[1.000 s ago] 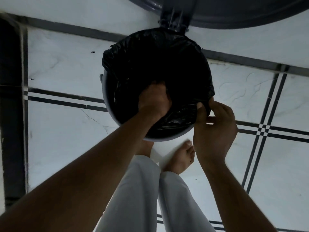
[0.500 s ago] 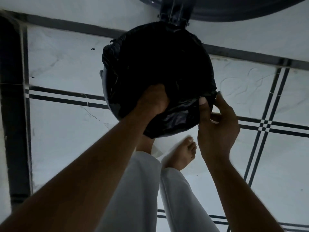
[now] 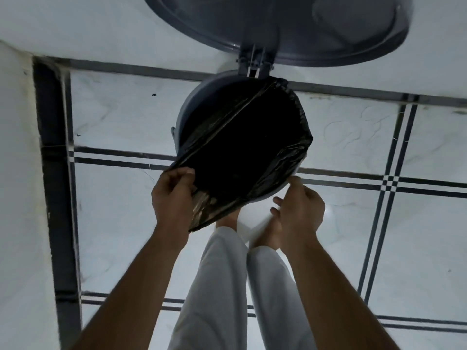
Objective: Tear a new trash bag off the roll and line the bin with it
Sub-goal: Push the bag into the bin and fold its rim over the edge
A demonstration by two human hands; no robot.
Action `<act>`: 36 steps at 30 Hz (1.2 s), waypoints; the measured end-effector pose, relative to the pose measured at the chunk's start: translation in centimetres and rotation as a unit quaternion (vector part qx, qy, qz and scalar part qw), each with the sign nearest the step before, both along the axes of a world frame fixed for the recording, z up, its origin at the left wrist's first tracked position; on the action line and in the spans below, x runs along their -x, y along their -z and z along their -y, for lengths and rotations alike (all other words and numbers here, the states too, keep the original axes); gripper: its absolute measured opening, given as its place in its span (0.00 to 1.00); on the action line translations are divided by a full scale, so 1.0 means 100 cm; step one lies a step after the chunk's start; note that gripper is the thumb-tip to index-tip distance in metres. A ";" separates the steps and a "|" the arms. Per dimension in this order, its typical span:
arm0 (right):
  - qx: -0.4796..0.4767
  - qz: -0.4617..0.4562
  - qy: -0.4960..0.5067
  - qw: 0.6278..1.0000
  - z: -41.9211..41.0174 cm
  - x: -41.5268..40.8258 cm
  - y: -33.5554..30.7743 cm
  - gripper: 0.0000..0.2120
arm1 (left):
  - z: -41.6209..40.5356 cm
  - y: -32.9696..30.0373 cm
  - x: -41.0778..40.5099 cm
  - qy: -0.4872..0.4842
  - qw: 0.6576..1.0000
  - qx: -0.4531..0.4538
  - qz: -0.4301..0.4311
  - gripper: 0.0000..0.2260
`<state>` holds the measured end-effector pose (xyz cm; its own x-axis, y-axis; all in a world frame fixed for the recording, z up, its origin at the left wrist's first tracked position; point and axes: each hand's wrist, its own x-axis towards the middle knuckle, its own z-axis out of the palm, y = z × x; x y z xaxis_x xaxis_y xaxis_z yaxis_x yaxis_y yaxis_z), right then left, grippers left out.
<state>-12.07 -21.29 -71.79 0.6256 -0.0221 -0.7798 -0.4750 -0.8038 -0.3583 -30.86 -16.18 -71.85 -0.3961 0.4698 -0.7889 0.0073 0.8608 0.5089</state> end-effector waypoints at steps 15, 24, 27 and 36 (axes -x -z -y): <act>0.108 0.036 -0.217 0.970 0.023 -0.010 0.004 0.11 | -0.053 0.018 0.025 -0.191 0.968 0.058 0.149 0.08; 0.141 -0.011 -0.227 0.964 0.029 -0.020 0.035 0.11 | -0.055 0.039 0.022 -0.196 0.971 0.058 0.120 0.09; 0.084 -0.061 -0.184 0.977 0.022 -0.036 0.037 0.03 | -0.043 0.027 0.010 -0.087 0.993 0.027 0.072 0.17; -0.033 0.114 -0.275 0.954 -0.017 -0.071 -0.002 0.21 | -0.034 0.024 0.025 0.026 0.998 -0.006 -0.054 0.15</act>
